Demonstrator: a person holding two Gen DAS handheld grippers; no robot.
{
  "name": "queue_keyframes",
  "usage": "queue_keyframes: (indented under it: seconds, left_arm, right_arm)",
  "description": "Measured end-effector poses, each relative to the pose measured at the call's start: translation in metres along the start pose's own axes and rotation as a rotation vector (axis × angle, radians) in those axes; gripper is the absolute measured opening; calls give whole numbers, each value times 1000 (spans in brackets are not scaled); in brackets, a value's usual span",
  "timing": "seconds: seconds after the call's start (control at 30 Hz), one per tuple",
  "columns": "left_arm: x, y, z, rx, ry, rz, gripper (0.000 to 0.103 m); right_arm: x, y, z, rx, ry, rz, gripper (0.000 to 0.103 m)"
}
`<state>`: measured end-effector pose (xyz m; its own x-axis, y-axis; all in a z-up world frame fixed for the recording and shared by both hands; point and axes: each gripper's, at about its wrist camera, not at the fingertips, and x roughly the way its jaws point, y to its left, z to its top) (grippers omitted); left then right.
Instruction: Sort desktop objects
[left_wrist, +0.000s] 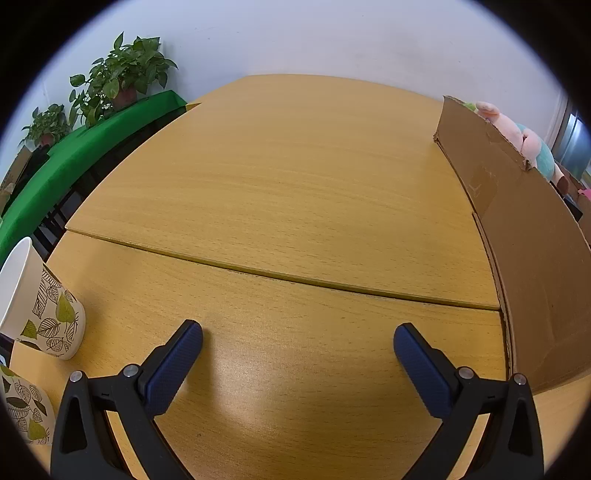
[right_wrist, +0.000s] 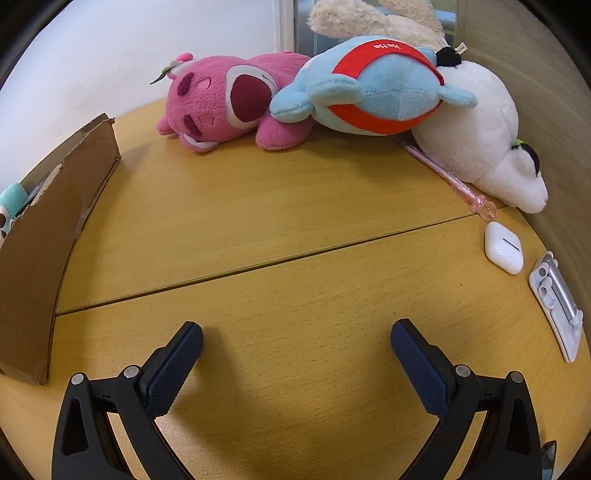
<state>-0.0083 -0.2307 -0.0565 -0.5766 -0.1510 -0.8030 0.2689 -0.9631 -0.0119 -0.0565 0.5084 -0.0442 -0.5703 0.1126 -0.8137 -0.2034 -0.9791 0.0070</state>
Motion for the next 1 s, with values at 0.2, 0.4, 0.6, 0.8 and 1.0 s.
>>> queue_keyframes:
  seconds: [0.2, 0.4, 0.6, 0.8, 1.0]
  left_arm:
    - [1, 0, -1, -1, 0, 1, 103]
    - [2, -1, -1, -2, 0, 1, 103]
    - [2, -2, -1, -3, 0, 2, 103]
    - [3, -2, -1, -4, 2, 3, 103]
    - [3, -3, -2, -5, 2, 3, 103]
  right_arm:
    - [1, 0, 0, -1, 1, 1, 103]
    - [1, -1, 1, -3, 1, 3, 103]
    - [1, -2, 1, -3, 0, 3, 103]
    - [2, -2, 1, -3, 1, 4, 103]
    - [3, -2, 1, -3, 0, 4, 103]
